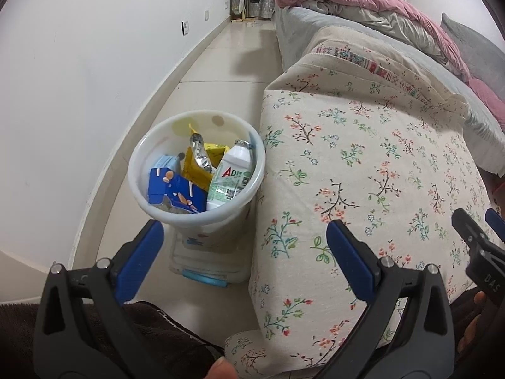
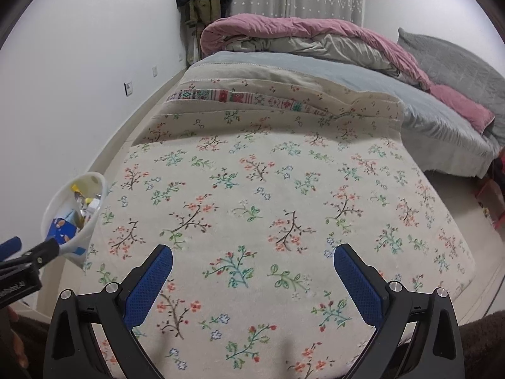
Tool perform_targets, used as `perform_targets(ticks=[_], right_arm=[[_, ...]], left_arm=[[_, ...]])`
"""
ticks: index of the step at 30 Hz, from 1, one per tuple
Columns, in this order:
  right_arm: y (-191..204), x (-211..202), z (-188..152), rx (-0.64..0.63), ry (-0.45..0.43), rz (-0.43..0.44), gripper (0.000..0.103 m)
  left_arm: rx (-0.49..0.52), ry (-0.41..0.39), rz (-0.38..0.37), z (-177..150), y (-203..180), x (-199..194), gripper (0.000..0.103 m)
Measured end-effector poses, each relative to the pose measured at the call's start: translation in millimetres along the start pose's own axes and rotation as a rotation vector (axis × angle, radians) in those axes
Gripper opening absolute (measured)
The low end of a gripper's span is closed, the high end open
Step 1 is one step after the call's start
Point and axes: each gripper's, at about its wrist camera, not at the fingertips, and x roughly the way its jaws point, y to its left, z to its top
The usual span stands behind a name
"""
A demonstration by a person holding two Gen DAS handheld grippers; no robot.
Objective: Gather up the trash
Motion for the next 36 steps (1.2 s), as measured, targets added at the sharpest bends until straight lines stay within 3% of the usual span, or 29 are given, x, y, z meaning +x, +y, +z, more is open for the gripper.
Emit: perform_targets(ticks=[36], right_arm=[[2.4,3.7,-0.2,0.018,0.003,0.025,0.103]], left_arm=[[-0.004,0.017,-0.019,-3.9,-3.9,3.4,0.102]])
